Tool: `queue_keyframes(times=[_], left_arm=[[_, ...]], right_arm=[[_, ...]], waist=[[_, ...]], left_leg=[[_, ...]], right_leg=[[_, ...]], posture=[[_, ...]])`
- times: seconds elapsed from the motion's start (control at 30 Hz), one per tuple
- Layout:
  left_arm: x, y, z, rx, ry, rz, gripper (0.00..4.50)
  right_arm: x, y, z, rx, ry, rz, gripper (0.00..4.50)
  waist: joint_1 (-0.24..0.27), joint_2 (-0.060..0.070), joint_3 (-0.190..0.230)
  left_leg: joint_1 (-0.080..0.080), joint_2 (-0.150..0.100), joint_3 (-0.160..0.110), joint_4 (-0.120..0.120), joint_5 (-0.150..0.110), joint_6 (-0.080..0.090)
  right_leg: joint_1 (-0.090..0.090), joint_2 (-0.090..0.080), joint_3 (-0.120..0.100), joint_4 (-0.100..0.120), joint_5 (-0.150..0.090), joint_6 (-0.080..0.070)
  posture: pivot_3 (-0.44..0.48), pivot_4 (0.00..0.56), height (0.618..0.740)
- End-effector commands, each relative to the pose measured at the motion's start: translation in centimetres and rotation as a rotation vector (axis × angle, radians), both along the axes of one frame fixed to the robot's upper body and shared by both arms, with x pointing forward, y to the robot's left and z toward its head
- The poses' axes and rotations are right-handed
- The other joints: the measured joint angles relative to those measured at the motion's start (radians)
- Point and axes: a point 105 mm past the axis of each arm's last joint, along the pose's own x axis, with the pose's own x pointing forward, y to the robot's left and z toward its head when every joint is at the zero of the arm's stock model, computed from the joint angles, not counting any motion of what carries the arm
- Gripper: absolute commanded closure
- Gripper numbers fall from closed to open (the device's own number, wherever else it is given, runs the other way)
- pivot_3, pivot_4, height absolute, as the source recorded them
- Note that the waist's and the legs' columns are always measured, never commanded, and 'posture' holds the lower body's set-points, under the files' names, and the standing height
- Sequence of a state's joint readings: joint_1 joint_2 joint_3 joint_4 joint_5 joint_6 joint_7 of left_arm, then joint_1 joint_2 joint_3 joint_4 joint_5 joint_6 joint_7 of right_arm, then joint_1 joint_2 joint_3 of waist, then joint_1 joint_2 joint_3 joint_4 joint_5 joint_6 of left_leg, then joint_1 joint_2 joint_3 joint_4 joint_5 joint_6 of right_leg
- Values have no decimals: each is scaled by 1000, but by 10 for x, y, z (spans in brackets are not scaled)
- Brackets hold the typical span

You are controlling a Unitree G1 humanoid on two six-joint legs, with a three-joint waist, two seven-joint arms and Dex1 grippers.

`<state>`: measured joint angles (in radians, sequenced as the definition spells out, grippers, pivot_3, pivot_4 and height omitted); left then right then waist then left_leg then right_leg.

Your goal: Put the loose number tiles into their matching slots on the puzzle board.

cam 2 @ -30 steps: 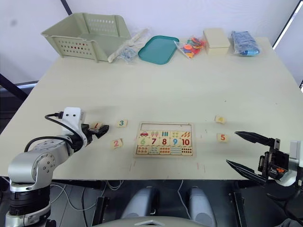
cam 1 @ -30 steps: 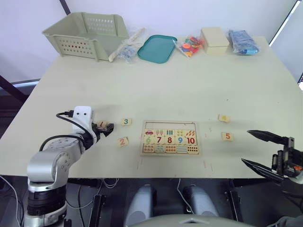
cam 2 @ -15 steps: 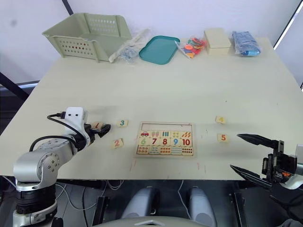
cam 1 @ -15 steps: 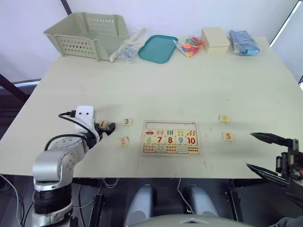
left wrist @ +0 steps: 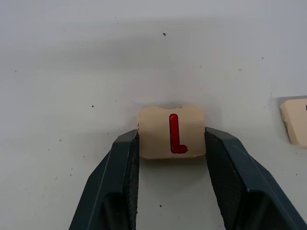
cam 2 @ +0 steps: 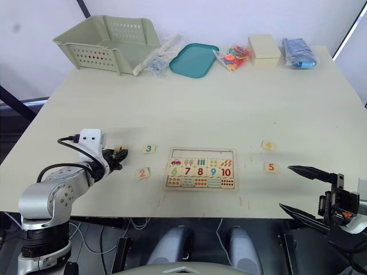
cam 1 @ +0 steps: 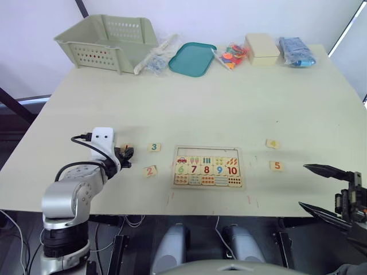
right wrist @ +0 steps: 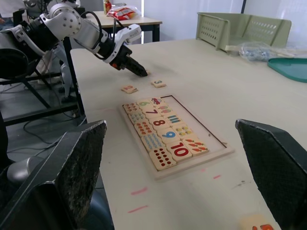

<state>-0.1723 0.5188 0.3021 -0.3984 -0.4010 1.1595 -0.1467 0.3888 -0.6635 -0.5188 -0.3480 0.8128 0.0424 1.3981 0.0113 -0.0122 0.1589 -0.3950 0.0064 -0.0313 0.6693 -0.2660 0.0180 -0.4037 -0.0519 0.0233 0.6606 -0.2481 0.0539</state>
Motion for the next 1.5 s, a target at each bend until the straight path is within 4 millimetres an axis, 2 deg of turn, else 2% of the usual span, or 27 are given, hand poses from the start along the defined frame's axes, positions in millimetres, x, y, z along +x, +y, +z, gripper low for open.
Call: queue_keyframes(times=[0.03,0.2,0.4,0.5,0.57,0.63,0.7,0.8,1.03,1.23,1.5], left_arm=[[-2,3,-3,21,16,0,2664],[-3,4,1,28,2,-27,2664],[-2,20,32,99,-62,-253,2664],[-6,15,45,108,-65,-505,2664],[-17,8,51,57,-37,-705,2664],[-24,10,54,68,-41,-861,2664],[-31,12,56,89,-73,-1039,2664],[-44,16,50,76,10,-1240,2664],[-38,27,31,215,78,-1402,2664],[-30,37,19,326,120,-1448,2664],[-27,43,13,372,145,-1477,2664]], right_arm=[[-2,0,9,-17,-32,3,0],[-3,1,8,-16,-29,0,0],[-3,3,9,-9,-24,2,0],[-2,5,8,-7,-13,10,0],[-1,6,7,-5,-8,18,0],[-1,8,9,2,-9,21,0],[-1,9,11,22,-11,20,0],[-2,10,13,30,-10,20,0],[-8,16,16,30,-11,19,0],[-14,20,16,30,-15,3,0],[-15,22,16,32,-17,-6,0]], waist=[[0,0,0],[0,0,0],[0,0,0],[2,0,0],[2,0,1],[2,1,1],[1,1,1],[1,1,1],[1,1,1],[0,1,2],[0,1,2]], left_leg=[[0,0,0,0,0,0],[0,0,0,0,0,0],[0,0,0,0,0,0],[0,0,0,0,0,0],[0,0,0,0,0,0],[0,0,1,0,0,0],[0,0,2,0,0,0],[0,0,6,0,0,0],[-1,1,6,0,0,0],[-1,0,6,0,0,0],[-1,0,6,0,0,0]], right_leg=[[0,0,0,0,0,0],[0,0,0,0,0,0],[0,1,0,0,0,0],[0,0,-1,-1,0,0],[0,0,-1,-1,0,0],[0,0,-1,-1,-2,-4],[0,0,-1,-1,-2,-4],[0,0,-1,-1,-2,-4],[0,1,-1,-1,0,0],[-1,3,-1,0,0,0],[-1,3,-1,0,0,0]], posture=[[0,150,740],[0,150,740],[0,150,740],[0,150,740],[0,150,740],[0,150,740],[0,150,740],[0,150,740],[0,150,740],[0,150,740],[0,150,740]])
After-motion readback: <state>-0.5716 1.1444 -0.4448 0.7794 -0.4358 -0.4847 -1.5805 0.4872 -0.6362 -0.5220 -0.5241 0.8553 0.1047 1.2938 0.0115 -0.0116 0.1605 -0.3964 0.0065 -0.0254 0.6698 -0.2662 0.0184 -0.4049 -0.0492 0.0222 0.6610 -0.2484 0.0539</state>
